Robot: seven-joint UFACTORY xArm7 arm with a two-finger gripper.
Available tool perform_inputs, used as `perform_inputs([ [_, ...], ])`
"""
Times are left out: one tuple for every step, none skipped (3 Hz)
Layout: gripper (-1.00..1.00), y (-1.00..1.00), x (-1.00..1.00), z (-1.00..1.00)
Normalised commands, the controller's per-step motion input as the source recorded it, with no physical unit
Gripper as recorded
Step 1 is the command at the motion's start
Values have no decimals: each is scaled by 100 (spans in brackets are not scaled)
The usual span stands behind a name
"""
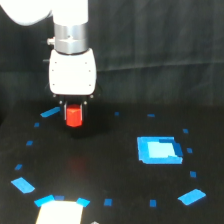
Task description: Pick up the red object from the table
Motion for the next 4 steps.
perform_inputs([
  [-99, 36, -7, 100],
  [-81, 54, 15, 100],
  [-83, 45, 1, 48],
  [-95, -100, 15, 100],
])
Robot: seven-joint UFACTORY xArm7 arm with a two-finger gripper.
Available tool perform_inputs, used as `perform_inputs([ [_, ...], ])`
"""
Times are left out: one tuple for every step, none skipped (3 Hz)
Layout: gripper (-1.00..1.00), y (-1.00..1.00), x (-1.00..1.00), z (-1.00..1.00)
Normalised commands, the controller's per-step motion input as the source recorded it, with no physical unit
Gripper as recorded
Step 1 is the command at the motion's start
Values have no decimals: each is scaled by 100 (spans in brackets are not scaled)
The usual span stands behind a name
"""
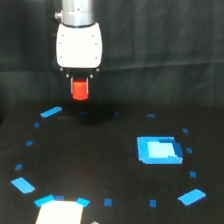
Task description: Pick up the red object from the table
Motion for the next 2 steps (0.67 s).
perform_inputs([
  [-100, -18, -43, 94],
  [-100, 13, 43, 69],
])
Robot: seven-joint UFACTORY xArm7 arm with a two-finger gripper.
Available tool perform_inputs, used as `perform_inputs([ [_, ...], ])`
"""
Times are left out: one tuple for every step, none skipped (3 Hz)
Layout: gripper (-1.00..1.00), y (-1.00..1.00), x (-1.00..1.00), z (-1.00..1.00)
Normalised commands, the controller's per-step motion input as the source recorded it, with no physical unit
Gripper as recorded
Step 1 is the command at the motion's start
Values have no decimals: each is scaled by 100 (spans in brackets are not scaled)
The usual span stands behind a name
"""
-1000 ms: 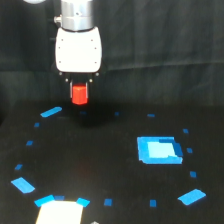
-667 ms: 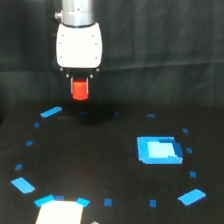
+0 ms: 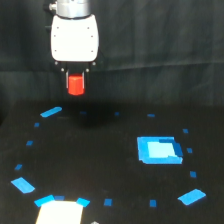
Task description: Pick up the red object from the table
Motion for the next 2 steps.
perform_inputs([
  [-96, -8, 49, 25],
  [-100, 6, -6, 48],
])
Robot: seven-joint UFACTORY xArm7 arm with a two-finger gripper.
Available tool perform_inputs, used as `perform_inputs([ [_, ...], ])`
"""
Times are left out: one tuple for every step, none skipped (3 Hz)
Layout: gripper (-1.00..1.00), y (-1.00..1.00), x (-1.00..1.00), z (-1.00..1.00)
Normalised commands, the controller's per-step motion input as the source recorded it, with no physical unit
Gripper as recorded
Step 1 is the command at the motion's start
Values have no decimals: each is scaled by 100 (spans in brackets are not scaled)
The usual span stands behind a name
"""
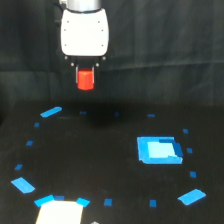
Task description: Pick up the red object from the table
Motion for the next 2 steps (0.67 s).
perform_inputs([
  [-100, 11, 24, 5],
  [-100, 20, -28, -17],
])
